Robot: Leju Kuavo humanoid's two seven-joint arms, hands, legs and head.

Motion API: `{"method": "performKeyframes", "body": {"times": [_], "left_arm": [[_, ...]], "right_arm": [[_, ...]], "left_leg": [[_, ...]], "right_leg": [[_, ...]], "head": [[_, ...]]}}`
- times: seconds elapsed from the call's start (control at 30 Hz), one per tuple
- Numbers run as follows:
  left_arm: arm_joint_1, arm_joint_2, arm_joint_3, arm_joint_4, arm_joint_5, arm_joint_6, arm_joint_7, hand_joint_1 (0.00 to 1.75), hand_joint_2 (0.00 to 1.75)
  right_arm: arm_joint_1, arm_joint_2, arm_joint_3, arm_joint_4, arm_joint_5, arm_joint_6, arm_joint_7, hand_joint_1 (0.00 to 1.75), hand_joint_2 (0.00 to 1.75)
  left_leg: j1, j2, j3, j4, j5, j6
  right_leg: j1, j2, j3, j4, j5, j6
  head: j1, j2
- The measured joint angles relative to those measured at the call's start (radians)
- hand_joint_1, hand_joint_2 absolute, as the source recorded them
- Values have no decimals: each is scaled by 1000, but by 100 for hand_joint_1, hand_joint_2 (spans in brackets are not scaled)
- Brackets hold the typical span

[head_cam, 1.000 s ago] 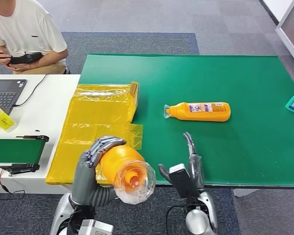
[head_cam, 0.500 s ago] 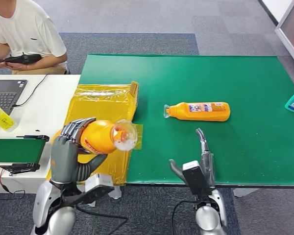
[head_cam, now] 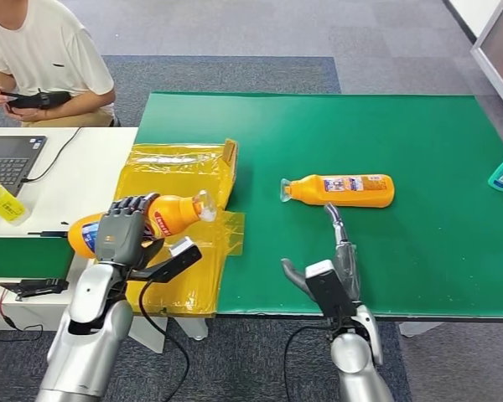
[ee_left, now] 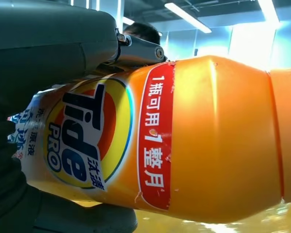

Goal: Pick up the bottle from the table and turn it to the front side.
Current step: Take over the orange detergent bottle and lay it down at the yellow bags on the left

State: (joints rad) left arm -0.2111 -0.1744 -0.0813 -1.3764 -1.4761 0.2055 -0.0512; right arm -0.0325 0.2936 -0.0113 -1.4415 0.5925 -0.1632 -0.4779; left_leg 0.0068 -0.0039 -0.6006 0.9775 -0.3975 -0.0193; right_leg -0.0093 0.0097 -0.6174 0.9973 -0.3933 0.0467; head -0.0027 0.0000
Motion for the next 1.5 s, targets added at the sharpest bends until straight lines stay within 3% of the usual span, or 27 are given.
{"method": "performKeyframes", "body": {"times": [0.17, 0.37, 0.53, 0.63, 0.67, 0.77, 0.8, 0.87, 0.9, 1.0, 1.03, 1.13, 1.5], "left_arm": [[-98, 38, -10, 172, -59, -12, 63, 175, 175], [-167, 53, -33, 294, -59, -7, 51, 175, 175], [-192, 38, -44, 340, -55, -24, -7, 170, 175], [-208, 14, -52, 362, -20, -56, -48, 62, 175], [-213, 5, -54, 369, 8, -72, -66, 47, 175], [-222, -24, -64, 388, 95, -108, -113, 147, 175], [-224, -33, -71, 394, 109, -115, -120, 167, 175], [-227, -46, -87, 404, 122, -124, -125, 173, 175], [-230, -51, -95, 410, 126, -127, -126, 167, 175], [-238, -63, -116, 428, 144, -130, -128, 45, 175], [-240, -65, -122, 434, 151, -130, -127, 8, 131], [-244, -70, -136, 450, 168, -131, -116, 0, 0], [-243, -72, -161, 482, 189, -134, -101, 0, 0]], "right_arm": [[-14, 1, 7, 10, 0, 6, -12, 0, 175], [-21, 1, 8, 11, -6, 5, -26, 0, 175], [-28, 2, 15, 11, -16, 10, -40, 0, 175], [-31, 2, 26, 11, -19, 15, -42, 0, 175], [-32, 2, 29, 11, -21, 17, -42, 0, 175], [-32, 2, 35, 7, -28, 21, -43, 0, 175], [-32, 2, 37, 4, -30, 22, -43, 0, 175], [-33, 2, 41, -7, -32, 22, -43, 0, 175], [-32, 2, 41, -14, -33, 23, -43, 0, 175], [-32, 2, 42, -32, -36, 25, -41, 0, 175], [-32, 2, 42, -37, -36, 25, -40, 0, 175], [-32, 2, 42, -45, -36, 26, -38, 0, 175], [-30, 2, 39, -58, -36, 28, -37, 0, 175]], "left_leg": [[0, 0, 0, 0, 0, 0], [0, 0, 0, 0, 0, 0], [0, 0, -1, 0, 0, 0], [0, 0, -1, 0, 0, 0], [0, 0, -1, 0, 0, 0], [0, 0, -1, 0, 0, 0], [0, 0, -1, 0, 0, 0], [0, 0, -1, 0, 0, 0], [0, 0, -1, 0, 0, 0], [0, 0, -1, 0, 0, 0], [0, 0, -1, 0, 0, 0], [0, 0, -1, 0, 0, 0], [0, 0, -2, 0, 0, 0]], "right_leg": [[0, 0, 0, 0, 0, 0], [0, 0, -1, 0, 0, 0], [0, 0, -1, 0, 0, 0], [0, 0, -1, 0, 0, 0], [0, 0, -1, 0, 0, 0], [0, 0, -1, 0, 0, 0], [0, 0, -1, 0, 0, 0], [0, 0, -2, 0, 0, 0], [0, 0, -2, 0, 0, 0], [0, 0, -2, 0, 0, 0], [0, 0, -2, 0, 0, 0], [0, 0, -2, 0, 0, 0], [0, 0, -2, 0, 0, 0]], "head": [[0, 0], [0, 0], [0, 0], [0, 0], [0, 0], [0, 0], [0, 0], [0, 0], [0, 0], [0, 0], [0, 0], [0, 0], [0, 0]]}}
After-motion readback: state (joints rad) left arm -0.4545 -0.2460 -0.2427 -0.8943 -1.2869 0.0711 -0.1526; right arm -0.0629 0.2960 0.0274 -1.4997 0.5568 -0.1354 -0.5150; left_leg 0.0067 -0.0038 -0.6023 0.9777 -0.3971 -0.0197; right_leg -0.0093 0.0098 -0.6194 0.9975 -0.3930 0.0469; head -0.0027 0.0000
